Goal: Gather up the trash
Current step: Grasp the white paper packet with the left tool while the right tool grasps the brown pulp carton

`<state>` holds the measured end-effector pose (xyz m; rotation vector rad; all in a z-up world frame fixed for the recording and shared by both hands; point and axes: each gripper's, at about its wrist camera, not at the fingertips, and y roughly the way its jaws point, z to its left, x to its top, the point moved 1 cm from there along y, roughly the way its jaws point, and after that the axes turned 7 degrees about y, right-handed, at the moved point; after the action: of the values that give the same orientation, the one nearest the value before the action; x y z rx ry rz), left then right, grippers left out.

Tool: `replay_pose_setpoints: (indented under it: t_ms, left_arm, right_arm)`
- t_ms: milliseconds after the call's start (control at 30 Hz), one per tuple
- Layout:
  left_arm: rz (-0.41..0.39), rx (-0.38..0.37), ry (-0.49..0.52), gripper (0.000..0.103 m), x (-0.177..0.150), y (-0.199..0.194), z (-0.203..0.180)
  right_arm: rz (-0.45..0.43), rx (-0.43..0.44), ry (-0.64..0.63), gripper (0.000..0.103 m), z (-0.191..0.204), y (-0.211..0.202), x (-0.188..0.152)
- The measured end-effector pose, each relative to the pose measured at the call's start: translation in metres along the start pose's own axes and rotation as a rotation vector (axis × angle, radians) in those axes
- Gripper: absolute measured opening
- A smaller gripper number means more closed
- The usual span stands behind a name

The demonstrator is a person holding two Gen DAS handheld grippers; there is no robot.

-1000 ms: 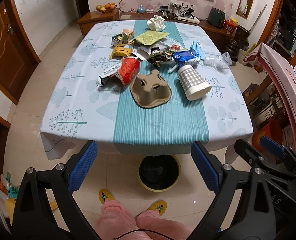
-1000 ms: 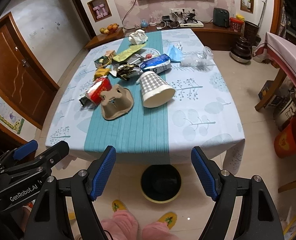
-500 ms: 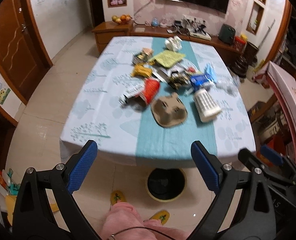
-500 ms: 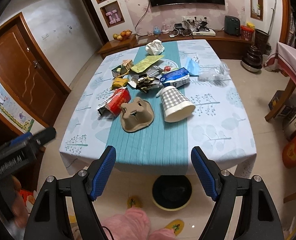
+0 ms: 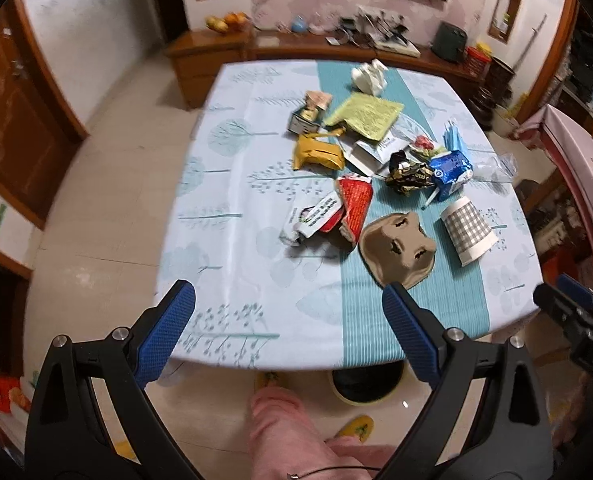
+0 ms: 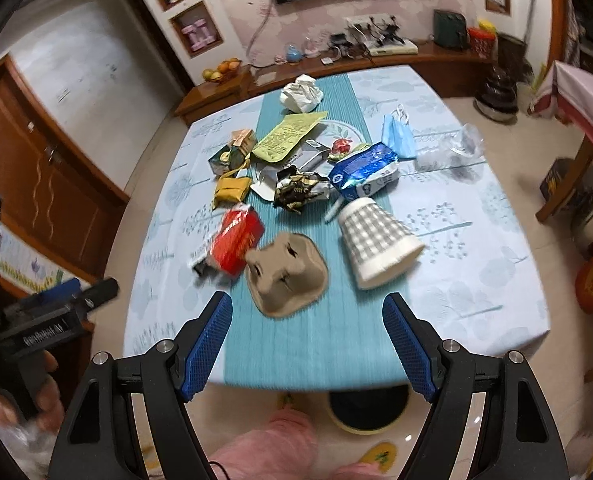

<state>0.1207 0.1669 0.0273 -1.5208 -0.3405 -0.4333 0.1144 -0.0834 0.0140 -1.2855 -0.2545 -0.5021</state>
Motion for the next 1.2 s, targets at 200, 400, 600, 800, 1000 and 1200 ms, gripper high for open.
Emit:
replay_pose_setpoints:
  t_ms: [200,400,600,800,1000,1200]
  left_arm:
    - [0.101,-0.053,0.104,0.093,0.044,0.076,0.013]
    - [0.266,-0.156,0.156,0.087,0.066,0.167,0.019]
    - [0.385,-0.23,0.2,0.075,0.074,0.23,0.011]
    - [0.44,-0.295,0.192,0.063,0.077,0.259,0.011]
    - [0.442,-0.292,0.224,0.049,0.082,0.264,0.006]
    - [0.436,-0.288,0.234,0.012,0.09,0.264,0.012]
  right_arm:
    - [0.06,-0.056,0.083,0.079,0.026,0.064,0.024]
    - [0.132,-0.123,0.195,0.079,0.031,0.123,0.022]
    - [0.168,-0.169,0.307,0.079,0.025,0.158,0.019]
    - [0.196,-0.197,0.375,0.079,0.025,0.174,0.019]
    - [0.223,-0.227,0.411,0.079,0.026,0.185,0.019]
    - [0.216,-0.225,0.459,0.079,0.028,0.191,0.022]
